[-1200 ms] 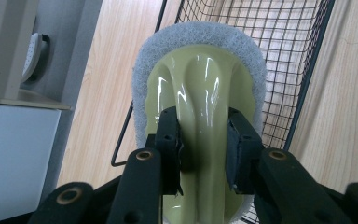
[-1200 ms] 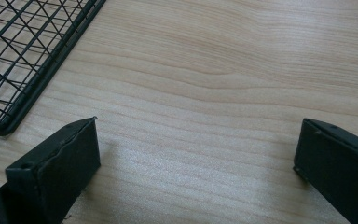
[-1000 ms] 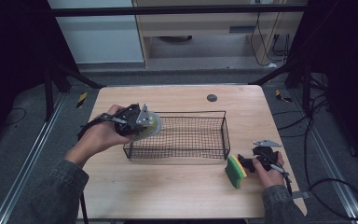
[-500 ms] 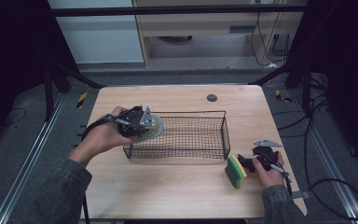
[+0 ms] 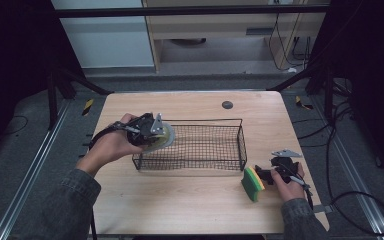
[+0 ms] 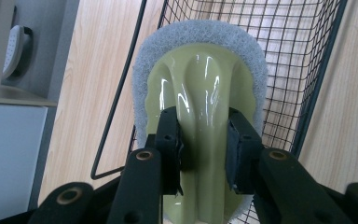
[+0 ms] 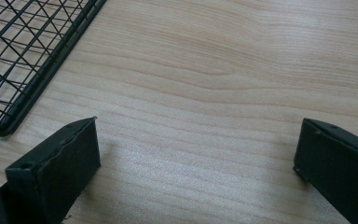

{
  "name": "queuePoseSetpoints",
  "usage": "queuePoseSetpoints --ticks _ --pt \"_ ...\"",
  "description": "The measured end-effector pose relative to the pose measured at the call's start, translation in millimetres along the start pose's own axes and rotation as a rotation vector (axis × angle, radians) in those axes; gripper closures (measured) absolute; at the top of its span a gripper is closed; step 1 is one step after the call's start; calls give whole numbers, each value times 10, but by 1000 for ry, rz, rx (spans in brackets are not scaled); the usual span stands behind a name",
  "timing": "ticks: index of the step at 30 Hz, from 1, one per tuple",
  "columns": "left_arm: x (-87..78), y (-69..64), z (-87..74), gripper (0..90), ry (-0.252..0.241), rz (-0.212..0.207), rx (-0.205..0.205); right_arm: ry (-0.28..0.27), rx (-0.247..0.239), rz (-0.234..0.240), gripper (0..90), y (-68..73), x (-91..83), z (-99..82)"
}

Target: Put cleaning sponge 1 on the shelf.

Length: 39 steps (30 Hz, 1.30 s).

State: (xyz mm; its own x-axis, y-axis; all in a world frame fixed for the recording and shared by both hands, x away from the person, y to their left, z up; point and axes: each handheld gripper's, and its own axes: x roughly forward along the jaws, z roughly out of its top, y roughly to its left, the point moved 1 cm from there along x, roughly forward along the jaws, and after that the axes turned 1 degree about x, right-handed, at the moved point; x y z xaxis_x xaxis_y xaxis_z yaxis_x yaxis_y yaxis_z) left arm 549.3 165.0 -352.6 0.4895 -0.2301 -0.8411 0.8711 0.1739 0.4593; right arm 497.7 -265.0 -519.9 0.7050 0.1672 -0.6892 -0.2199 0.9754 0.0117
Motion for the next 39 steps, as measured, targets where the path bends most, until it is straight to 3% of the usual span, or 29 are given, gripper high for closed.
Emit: queuePoseSetpoints --ticks 14,39 --pt "207 -38 -42 696 17 -31 2 0 -1 0 4 0 0 0" --pt "397 -19 -218 696 22 -72 -62 -1 -1 0 4 0 0 0"
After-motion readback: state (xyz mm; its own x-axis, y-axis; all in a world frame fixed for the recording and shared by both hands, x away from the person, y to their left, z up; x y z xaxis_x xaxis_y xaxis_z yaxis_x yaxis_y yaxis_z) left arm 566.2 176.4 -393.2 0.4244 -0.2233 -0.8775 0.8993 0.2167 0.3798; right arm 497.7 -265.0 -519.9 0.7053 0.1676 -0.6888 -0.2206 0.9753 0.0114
